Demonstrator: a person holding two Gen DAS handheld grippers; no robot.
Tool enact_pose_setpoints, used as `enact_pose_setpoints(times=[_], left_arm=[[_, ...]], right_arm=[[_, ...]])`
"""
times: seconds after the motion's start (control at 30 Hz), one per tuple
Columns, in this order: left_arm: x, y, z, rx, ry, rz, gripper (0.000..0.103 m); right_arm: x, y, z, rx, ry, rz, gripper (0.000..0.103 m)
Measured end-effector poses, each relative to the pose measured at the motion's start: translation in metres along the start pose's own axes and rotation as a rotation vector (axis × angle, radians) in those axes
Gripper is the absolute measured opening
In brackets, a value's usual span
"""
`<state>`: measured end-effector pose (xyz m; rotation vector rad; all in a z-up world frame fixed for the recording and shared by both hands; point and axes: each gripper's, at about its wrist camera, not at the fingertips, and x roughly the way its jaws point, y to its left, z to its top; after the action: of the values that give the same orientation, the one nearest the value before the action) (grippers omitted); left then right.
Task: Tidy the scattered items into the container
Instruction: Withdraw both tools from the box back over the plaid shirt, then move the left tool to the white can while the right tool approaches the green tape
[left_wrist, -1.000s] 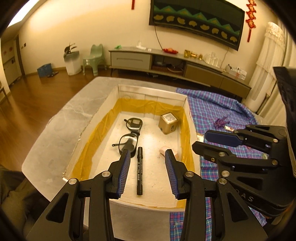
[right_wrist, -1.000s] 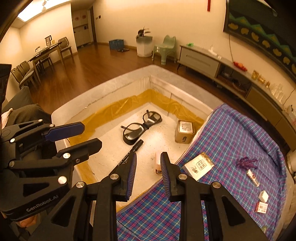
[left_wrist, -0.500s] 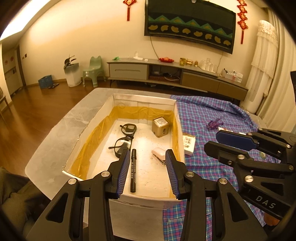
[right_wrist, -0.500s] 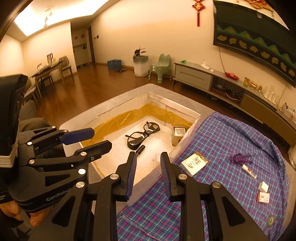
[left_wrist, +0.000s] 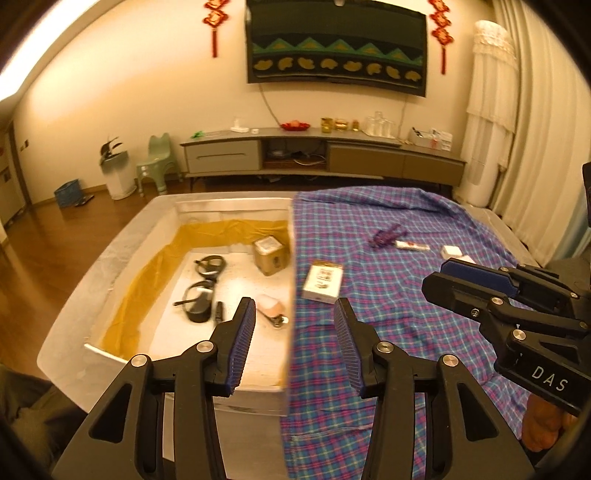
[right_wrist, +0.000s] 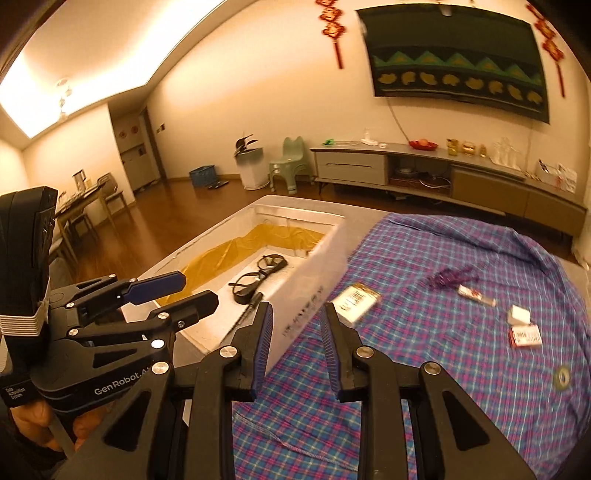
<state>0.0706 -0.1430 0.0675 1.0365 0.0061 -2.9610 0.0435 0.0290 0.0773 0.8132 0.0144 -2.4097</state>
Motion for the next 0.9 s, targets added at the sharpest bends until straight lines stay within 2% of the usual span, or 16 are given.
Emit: enact_pose_setpoints(times=[0.47,0.63,0.7,0.9], left_arm=[[0.058,-0.08,0.012,0.107,0.099,-0.098,0.054],[0.096,-0.092,0.018,0.085,0.161,-0.105,0.055],[0.113,-0.093,0.02,0.07,0.196,-0.116,0.055],[0.167,-0.081,0.025,-0.003,0.297,-0.113,0.055]], right_arm=[[0.002,-0.085,-0.037,0.192,0.037,-0.083,0.028],[-0.002,-0.134,-0.045,0.284,0.036,-0.148,0.03],[-0.004,-0.156,-0.049,0.325,0.033,-0.176,0.033],[-0.011,-0.22,-0.061,0.414,0.046,-0.249,0.034]])
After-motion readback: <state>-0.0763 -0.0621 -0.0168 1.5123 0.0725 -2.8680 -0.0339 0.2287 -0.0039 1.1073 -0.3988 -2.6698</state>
